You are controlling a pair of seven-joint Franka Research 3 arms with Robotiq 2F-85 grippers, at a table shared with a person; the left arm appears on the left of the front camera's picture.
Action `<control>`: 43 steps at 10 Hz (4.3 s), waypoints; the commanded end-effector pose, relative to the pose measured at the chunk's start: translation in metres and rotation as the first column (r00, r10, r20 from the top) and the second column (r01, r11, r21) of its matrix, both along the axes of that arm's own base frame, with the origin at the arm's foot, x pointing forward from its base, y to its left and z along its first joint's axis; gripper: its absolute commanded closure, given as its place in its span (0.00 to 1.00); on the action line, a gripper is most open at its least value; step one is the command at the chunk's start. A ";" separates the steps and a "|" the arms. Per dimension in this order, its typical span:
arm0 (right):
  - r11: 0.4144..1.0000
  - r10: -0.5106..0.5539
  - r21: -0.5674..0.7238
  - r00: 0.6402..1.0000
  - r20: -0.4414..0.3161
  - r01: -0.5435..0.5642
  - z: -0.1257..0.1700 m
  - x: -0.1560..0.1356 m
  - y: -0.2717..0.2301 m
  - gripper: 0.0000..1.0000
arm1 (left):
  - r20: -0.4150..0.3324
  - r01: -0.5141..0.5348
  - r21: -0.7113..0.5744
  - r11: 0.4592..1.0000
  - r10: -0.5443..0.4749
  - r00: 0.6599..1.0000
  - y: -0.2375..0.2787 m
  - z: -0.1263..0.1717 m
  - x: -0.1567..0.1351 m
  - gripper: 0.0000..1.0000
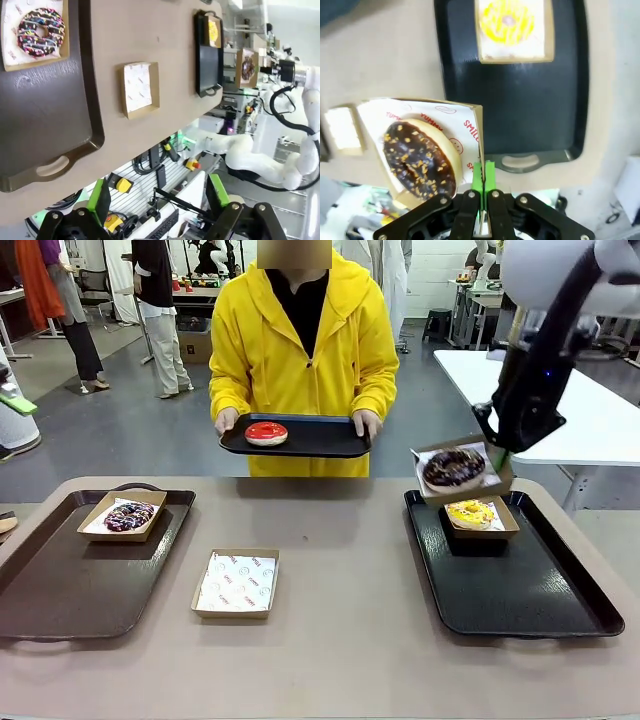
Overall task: Individually package the donuts and arrange them on the tray.
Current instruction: Place the picked Paper togo box on the Handle tray while simultaneously picking up another Paper togo box from the table with the other hand.
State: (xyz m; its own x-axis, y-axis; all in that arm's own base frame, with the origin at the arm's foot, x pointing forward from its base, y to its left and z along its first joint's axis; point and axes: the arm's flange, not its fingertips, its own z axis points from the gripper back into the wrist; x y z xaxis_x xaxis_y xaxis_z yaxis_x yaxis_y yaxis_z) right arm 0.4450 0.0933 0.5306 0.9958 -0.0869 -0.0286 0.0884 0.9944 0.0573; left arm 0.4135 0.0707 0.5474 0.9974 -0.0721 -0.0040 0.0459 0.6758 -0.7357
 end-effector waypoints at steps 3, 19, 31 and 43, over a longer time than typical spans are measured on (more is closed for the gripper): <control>0.997 0.073 0.002 0.997 0.020 -0.073 -0.049 -0.019 -0.020 0.99 | 0.012 0.005 0.171 0.985 -0.007 1.000 -0.085 -0.008 -0.001 0.00; 1.000 0.018 0.004 1.000 -0.007 -0.018 -0.102 -0.015 -0.035 0.99 | 0.133 -0.054 0.666 0.744 -0.048 0.990 -0.300 -0.182 -0.015 0.00; 1.000 0.015 0.002 1.000 -0.002 -0.015 -0.105 -0.014 -0.036 0.99 | 0.114 -0.019 0.645 0.764 -0.071 0.991 -0.293 -0.179 -0.017 0.00; 0.998 0.044 0.052 0.998 -0.034 -0.042 -0.163 -0.040 -0.062 0.99 | 0.088 -0.050 0.735 0.676 -0.021 0.996 -0.328 -0.214 -0.007 0.00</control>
State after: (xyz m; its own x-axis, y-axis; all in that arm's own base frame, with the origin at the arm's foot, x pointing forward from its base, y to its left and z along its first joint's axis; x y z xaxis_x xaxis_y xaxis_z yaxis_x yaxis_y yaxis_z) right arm 0.4076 0.0343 0.3738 0.9952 -0.0604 -0.0771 0.0657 0.9956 0.0673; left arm 0.4047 -0.2507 0.3340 0.9955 -0.0913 0.0239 0.0918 0.9955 -0.0215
